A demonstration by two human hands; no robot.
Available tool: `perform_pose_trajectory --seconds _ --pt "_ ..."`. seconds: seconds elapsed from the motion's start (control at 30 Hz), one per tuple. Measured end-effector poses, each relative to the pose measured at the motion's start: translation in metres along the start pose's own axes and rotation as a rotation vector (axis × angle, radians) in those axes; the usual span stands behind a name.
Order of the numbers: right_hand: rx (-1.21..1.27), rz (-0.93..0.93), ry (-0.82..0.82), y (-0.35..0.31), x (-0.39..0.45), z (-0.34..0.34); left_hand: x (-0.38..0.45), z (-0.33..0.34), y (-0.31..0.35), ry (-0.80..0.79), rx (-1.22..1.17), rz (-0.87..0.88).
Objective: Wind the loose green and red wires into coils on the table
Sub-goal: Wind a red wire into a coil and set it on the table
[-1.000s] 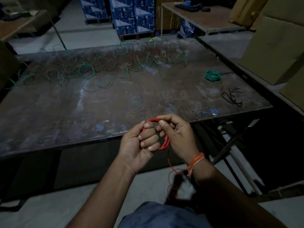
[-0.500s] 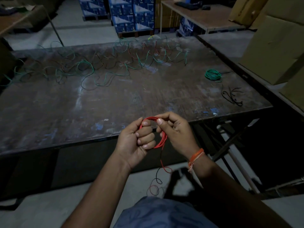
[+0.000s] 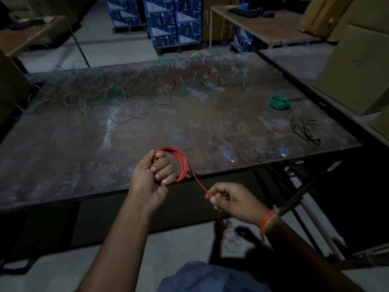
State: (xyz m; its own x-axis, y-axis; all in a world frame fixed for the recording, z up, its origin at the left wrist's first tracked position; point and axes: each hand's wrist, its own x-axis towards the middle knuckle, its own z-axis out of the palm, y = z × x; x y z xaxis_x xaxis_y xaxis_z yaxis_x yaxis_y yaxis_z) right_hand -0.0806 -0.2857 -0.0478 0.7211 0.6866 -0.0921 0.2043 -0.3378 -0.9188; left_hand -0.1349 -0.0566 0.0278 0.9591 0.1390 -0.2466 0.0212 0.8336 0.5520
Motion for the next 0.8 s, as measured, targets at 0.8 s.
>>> perform_pose_trajectory --seconds 0.8 --pt "-0.344 -0.633 0.248 -0.105 0.029 -0.027 -0.001 0.006 -0.040 -0.014 0.855 0.269"
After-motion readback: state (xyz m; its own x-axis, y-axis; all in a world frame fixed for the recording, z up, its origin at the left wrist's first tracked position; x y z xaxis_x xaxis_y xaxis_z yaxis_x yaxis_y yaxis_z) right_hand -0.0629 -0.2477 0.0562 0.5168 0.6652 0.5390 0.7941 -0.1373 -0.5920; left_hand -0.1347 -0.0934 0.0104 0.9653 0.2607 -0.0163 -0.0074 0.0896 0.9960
